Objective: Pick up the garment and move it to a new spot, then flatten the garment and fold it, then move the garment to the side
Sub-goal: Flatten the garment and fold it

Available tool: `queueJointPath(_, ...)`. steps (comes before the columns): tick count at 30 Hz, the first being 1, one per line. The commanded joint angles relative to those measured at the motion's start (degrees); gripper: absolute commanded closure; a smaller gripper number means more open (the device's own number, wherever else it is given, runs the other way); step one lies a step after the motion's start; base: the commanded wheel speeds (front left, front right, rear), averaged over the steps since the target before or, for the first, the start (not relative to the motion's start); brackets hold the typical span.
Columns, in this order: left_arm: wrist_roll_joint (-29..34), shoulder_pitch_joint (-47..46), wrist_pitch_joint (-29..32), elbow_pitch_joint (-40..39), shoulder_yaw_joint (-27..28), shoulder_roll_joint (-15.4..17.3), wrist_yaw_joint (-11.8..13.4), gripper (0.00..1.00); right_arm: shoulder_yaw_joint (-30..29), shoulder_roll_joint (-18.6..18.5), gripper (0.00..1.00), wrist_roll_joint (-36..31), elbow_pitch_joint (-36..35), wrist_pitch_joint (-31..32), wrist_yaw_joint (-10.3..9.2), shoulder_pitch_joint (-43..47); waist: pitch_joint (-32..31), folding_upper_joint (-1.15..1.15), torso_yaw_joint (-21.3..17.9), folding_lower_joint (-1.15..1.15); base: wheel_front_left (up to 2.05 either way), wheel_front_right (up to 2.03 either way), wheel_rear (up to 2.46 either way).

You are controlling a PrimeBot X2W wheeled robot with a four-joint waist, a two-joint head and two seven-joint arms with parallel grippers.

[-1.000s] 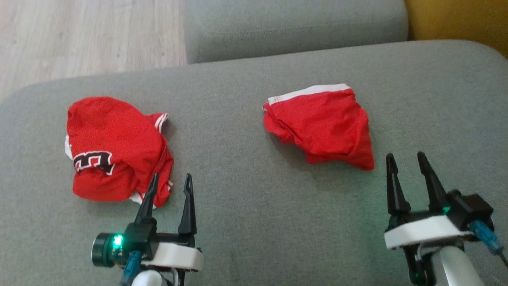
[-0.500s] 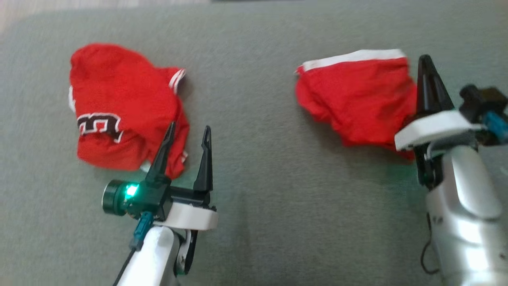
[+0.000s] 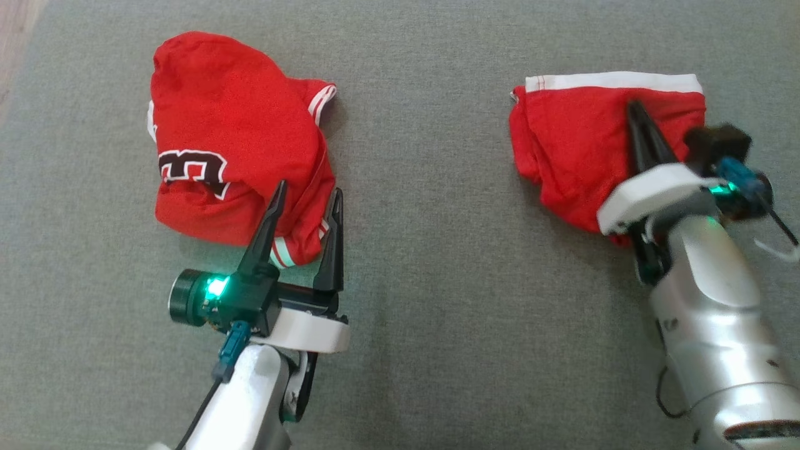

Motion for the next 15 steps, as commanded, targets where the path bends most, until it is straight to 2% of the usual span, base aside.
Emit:
queueJointPath(1,0.3,-1.6,-0.5,-1.6,1.7,0.1,0.4,0.0,4.9,1.1,1.0,2.7,-4.0,-0.8,0.39,-1.7,-0.1,0.0,-0.1,0.0,0.0,0.0,0.0)
queueJointPath(4,0.2,-1.7,-0.5,-1.7,1.7,0.1,0.5,0.0,11.0,1.2,1.0,6.3,-4.2,-0.8,0.39,-0.9,0.1,0.0,-0.2,0.0,0.0,0.0,0.0)
queueJointPath(7,0.1,-1.9,-0.5,-1.9,1.6,0.0,0.5,0.0,16.5,1.2,1.0,8.0,-0.1,-0.8,0.39,-0.5,0.2,0.0,-0.4,0.0,0.0,0.0,0.0)
queueJointPath(12,-0.1,-1.9,-0.5,-1.8,1.5,0.0,0.7,0.0,21.1,1.2,1.0,10.6,4.2,-0.7,0.39,-0.9,0.1,0.0,-0.7,0.0,0.0,0.0,0.0)
queueJointPath(15,-0.1,-1.7,-0.5,-1.6,1.9,0.0,0.9,0.0,21.9,1.2,1.0,12.4,3.1,-0.8,0.39,-1.5,-0.7,0.0,-1.5,0.0,0.0,0.0,0.0)
